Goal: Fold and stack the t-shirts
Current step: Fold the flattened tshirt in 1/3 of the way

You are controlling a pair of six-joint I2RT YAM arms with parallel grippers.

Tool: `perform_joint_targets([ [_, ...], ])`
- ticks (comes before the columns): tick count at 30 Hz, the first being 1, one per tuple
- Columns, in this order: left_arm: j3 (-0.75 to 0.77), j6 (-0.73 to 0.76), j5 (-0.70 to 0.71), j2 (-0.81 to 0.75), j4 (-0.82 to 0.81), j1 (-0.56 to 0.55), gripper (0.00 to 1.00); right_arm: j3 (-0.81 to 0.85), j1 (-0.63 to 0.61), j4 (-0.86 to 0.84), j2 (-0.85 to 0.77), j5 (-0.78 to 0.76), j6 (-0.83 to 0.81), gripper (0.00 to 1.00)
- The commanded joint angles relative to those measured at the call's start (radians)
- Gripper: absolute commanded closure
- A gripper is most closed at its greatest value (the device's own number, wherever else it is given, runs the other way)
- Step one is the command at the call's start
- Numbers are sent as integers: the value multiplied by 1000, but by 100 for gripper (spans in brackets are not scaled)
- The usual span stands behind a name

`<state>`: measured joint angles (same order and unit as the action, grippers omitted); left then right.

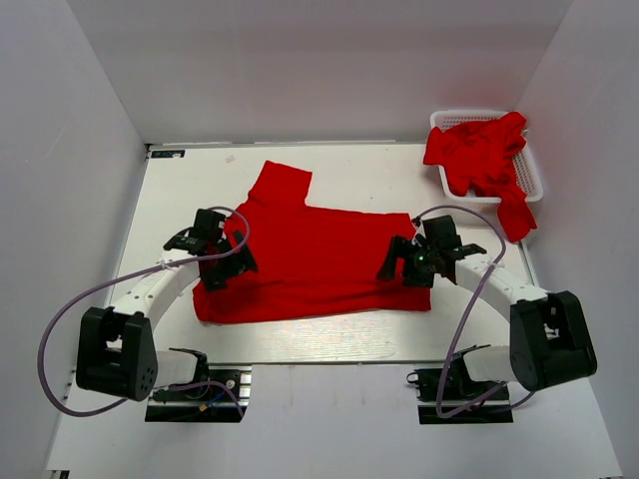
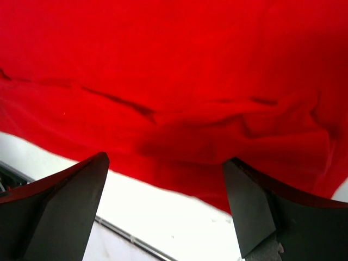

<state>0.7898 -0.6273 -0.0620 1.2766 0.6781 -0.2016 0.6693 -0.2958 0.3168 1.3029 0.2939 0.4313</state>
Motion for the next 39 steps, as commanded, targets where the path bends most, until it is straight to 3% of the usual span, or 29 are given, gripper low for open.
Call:
perform_joint_targets([
  [1, 8, 9, 27, -11, -14, -18, 0, 15, -3, -113, 36, -15, 43, 10],
  [7, 17, 9, 36, -11, -3, -27, 0, 24, 1, -212, 56, -122, 199, 10],
  [13, 6, -9, 36, -42, -5, -36, 0, 29, 3, -209, 38, -235, 294, 10],
  [19, -3, -9, 25, -30, -37, -45, 5, 75, 4, -119, 35, -280, 258, 10],
  [23, 0, -9, 114, 15, 6, -54, 11, 113, 0, -30, -11, -289, 193, 10],
  [29, 11, -34, 234, 24, 40, -55, 19, 164, 1, 91, -103, -410, 138, 10],
  [39, 2, -43, 246, 112, -6, -55, 29, 191, 6, 228, -185, -611, 150, 10],
])
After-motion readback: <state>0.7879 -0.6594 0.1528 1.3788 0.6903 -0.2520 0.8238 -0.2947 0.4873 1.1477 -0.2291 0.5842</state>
